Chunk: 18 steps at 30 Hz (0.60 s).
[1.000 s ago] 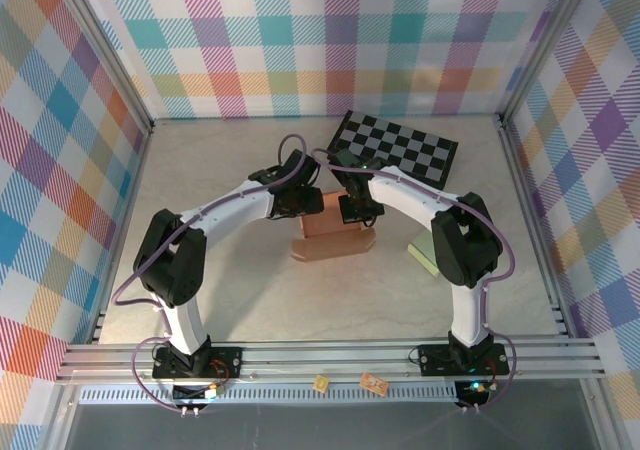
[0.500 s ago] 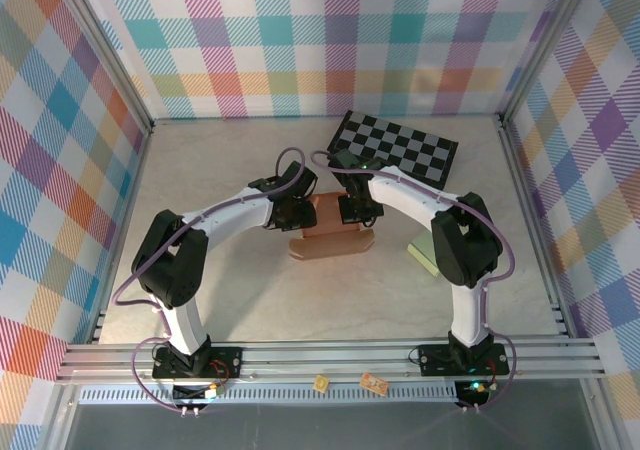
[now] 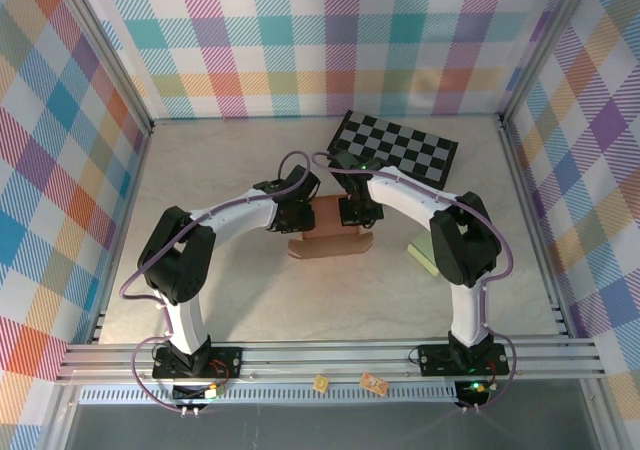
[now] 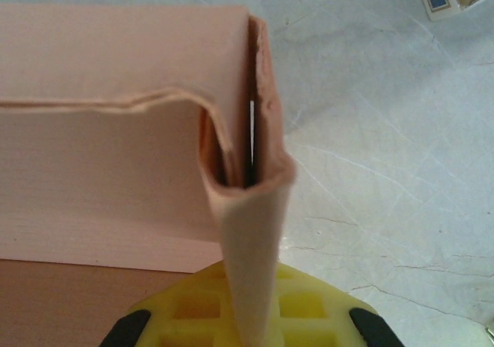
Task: Fold the paper box
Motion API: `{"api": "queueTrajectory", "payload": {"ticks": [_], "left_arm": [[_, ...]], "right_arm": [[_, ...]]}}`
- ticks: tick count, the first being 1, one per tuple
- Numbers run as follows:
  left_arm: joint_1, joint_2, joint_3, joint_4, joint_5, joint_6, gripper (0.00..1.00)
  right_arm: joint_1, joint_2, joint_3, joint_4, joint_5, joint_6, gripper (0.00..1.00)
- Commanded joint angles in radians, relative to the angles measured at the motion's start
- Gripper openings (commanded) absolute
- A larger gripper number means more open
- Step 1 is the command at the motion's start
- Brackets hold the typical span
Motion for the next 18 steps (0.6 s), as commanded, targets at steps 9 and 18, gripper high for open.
{"api": "queueTrajectory", "payload": {"ticks": [9,18], "left_arm": [[-0.022,-0.094,0.164,-0.072,-0.026,-0.034,0.63],[0.042,-0.131,0.324,-0.155,-0.062,-0.074,0.79]], "right_arm": [[-0.005,0.106,0.146,-0.178,-0.140,0.226,0.00],[-0.018,0.123,0.178,-0.247,-0.263,0.548,0.00]]}}
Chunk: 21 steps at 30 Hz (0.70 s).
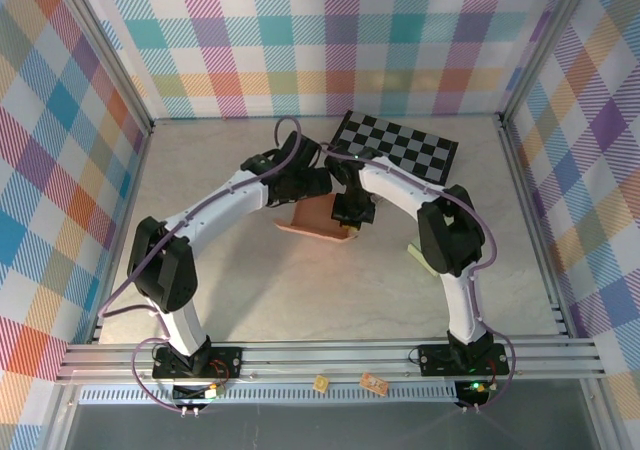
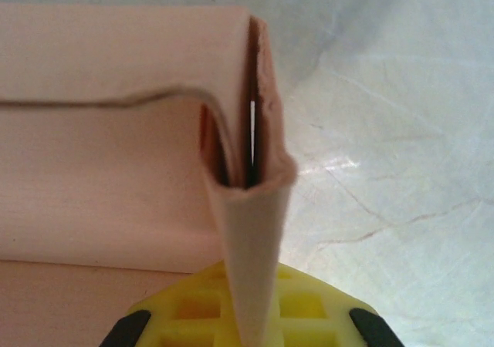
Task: Fold the paper box
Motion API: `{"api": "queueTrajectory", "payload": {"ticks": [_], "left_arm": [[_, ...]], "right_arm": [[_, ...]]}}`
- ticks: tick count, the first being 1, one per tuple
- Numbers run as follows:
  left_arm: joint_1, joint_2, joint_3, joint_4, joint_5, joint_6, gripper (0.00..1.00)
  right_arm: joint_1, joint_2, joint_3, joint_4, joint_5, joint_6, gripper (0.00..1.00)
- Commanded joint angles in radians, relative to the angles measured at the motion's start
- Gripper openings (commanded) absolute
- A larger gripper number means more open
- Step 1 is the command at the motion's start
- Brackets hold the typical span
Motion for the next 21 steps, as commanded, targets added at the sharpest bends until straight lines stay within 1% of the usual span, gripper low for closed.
{"api": "queueTrajectory", "payload": {"ticks": [1,4,6,8,9,10,11,13,15,17,21], "left_arm": [[0.040,-0.069,0.049,-0.026,-0.038,-0.047,0.79],[0.062,-0.118,0.057,-0.006,-0.048,-0.085,0.84],[0.069,-0.145,0.058,-0.004,-0.062,-0.115,0.90],[0.082,-0.175,0.044,0.006,-0.067,-0.147,0.91],[0.090,-0.184,0.037,0.011,-0.063,-0.163,0.91],[0.100,-0.192,0.035,0.006,-0.059,-0.187,0.96],[0.111,-0.196,0.037,-0.002,-0.052,-0.212,0.97],[0.133,-0.199,0.037,-0.005,-0.011,-0.251,0.99],[0.150,-0.204,0.029,-0.011,0.026,-0.292,1.00],[0.161,-0.217,0.008,-0.010,0.058,-0.302,1.00],[0.192,-0.290,-0.125,0.081,0.084,-0.326,1.00]], "right_arm": [[-0.005,-0.018,-0.025,-0.050,-0.085,0.243,0.00],[-0.017,-0.064,-0.096,0.024,-0.159,0.419,0.00],[-0.019,-0.077,-0.110,0.049,-0.193,0.520,0.00],[-0.019,-0.073,-0.105,0.054,-0.215,0.611,0.00],[-0.019,-0.070,-0.108,0.057,-0.229,0.653,0.00],[-0.019,-0.065,-0.113,0.060,-0.239,0.698,0.00],[-0.020,-0.066,-0.126,0.080,-0.248,0.738,0.00],[-0.018,-0.068,-0.148,0.114,-0.255,0.806,0.00],[-0.017,-0.061,-0.153,0.131,-0.255,0.854,0.00],[-0.017,-0.049,-0.163,0.164,-0.271,0.892,0.00],[-0.015,-0.018,-0.138,0.166,-0.274,0.904,0.00]]}}
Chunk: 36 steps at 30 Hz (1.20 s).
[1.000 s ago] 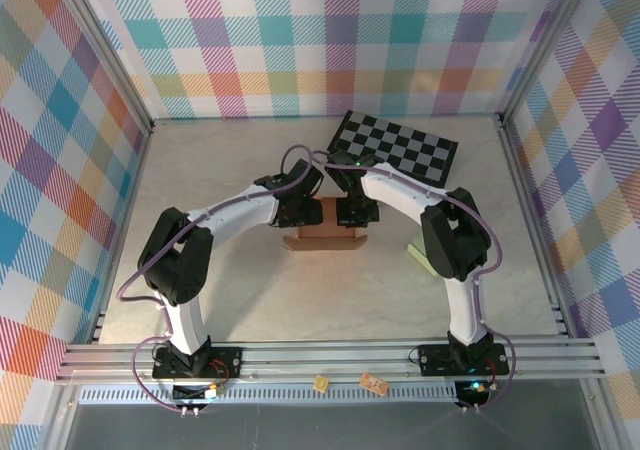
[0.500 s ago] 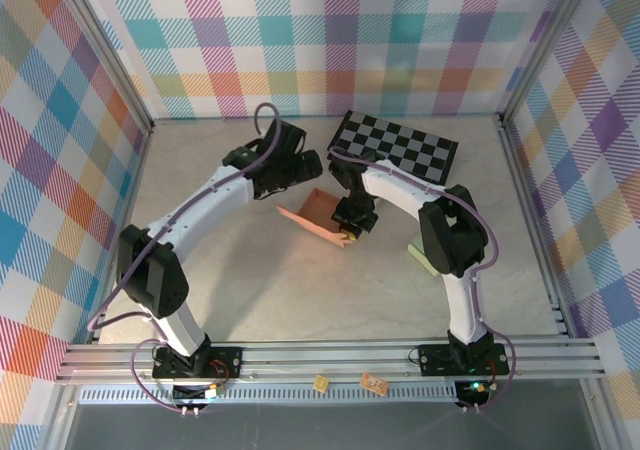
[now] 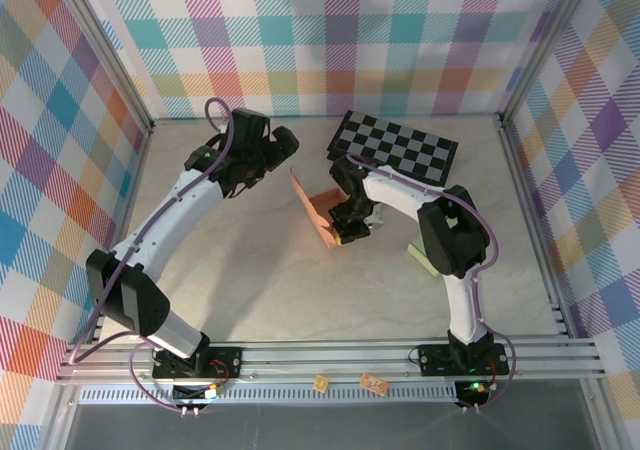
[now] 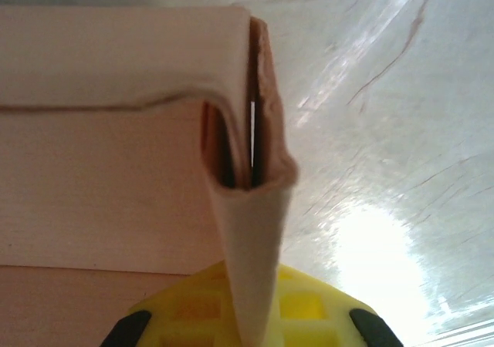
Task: Fold the paper box
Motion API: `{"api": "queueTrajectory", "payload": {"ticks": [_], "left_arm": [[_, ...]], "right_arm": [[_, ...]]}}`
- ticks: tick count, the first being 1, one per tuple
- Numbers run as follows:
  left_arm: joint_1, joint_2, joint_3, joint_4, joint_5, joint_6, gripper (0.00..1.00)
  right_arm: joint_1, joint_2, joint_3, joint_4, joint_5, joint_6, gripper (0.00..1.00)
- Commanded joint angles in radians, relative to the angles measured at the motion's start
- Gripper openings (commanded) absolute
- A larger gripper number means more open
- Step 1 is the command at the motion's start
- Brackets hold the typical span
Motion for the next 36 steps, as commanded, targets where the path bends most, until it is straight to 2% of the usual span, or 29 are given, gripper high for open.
{"api": "queueTrajectory", "payload": {"ticks": [1,3,5,9,11,17,21,24,27,29,31,34,36], "left_arm": [[0.023,-0.081,-0.089,0.049,0.042,-0.050,1.00],[0.027,-0.093,-0.101,0.053,0.046,-0.036,1.00],[0.027,-0.106,-0.122,0.052,0.026,-0.042,1.00],[0.047,-0.137,-0.246,0.158,0.042,-0.087,1.00],[0.050,-0.139,-0.262,0.165,0.042,-0.094,1.00],[0.047,-0.106,-0.108,0.045,-0.006,0.028,0.98],[0.020,-0.060,0.057,-0.113,-0.050,0.154,0.90],[0.011,-0.006,0.159,-0.270,-0.014,0.183,0.85],[-0.022,0.023,0.230,-0.411,0.019,0.209,0.79],[-0.059,0.047,0.275,-0.506,0.023,0.227,0.75],[-0.096,0.061,0.279,-0.580,0.043,0.204,0.71],[-0.122,0.044,0.185,-0.531,0.126,0.106,0.60],[-0.127,0.041,0.137,-0.467,0.150,0.053,0.55]], "right_arm": [[-0.001,0.015,0.017,0.005,-0.028,0.086,0.00],[-0.001,0.010,-0.001,0.025,-0.032,0.097,0.02],[-0.001,0.003,-0.021,0.041,-0.037,0.106,0.09],[-0.001,-0.015,-0.043,0.053,-0.039,0.108,0.21],[-0.001,-0.032,-0.045,0.043,-0.030,0.107,0.31],[-0.019,-0.084,-0.033,0.026,-0.021,0.067,0.54],[-0.039,-0.142,0.021,-0.039,0.044,0.015,0.64],[-0.071,-0.173,0.063,-0.086,0.073,-0.041,0.66],[-0.109,-0.212,0.104,-0.114,0.129,-0.143,0.66],[-0.141,-0.234,0.115,-0.066,0.152,-0.293,0.65],[-0.174,-0.234,0.144,-0.043,0.141,-0.517,0.65],[-0.202,-0.227,0.160,-0.024,0.075,-0.813,0.63],[-0.205,-0.226,0.158,-0.040,0.035,-0.939,0.60]]}}
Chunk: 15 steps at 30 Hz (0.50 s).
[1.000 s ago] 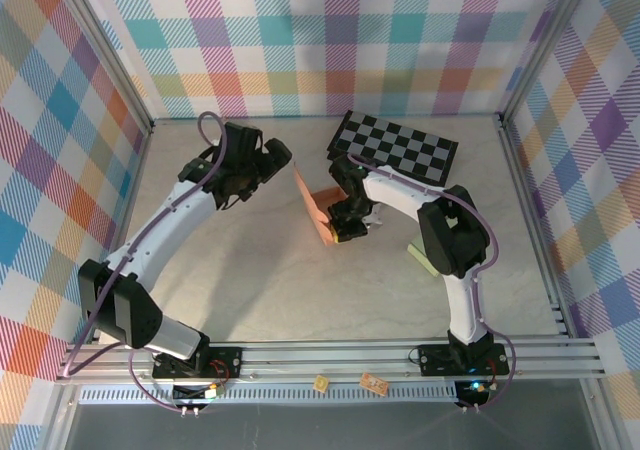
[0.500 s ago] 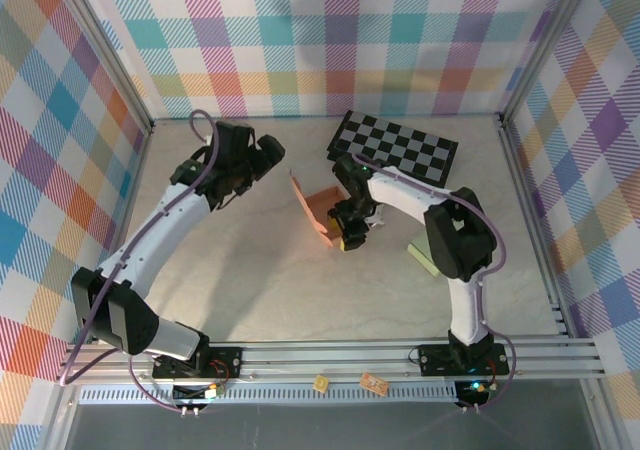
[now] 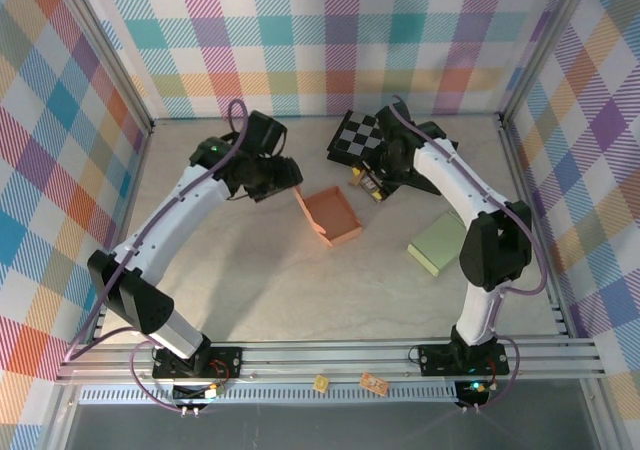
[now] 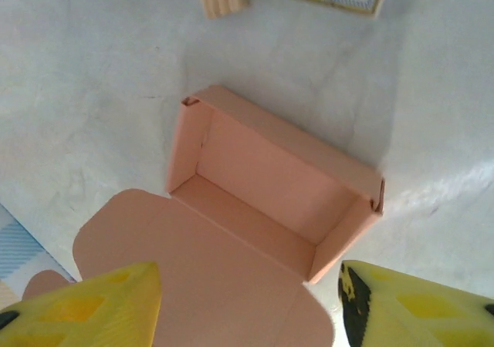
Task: Fold the paper box
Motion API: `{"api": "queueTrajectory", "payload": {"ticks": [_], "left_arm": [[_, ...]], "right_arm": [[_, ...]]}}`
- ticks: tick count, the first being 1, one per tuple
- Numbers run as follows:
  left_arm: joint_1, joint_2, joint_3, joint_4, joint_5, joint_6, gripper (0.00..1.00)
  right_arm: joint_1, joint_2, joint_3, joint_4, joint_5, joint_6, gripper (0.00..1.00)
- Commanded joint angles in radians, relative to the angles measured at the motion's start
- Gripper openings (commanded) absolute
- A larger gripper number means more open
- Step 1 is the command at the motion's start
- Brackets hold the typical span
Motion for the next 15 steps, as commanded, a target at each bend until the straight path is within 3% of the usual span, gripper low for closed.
{"api": "queueTrajectory", "payload": {"ticks": [1,5,15], "left_arm": [[-0.009,0.002,-0.050,-0.001,0.070,-0.092,0.54],[-0.027,0.089,0.019,-0.001,0.055,-0.067,0.53],[-0.041,0.216,0.090,-0.049,-0.004,0.042,0.47]], "right_arm": [[0.002,-0.009,0.002,-0.028,-0.082,-0.382,0.59],[0.002,-0.025,-0.042,-0.043,-0.104,-0.480,0.56],[0.002,-0.056,-0.113,-0.008,-0.119,-0.481,0.52]]}}
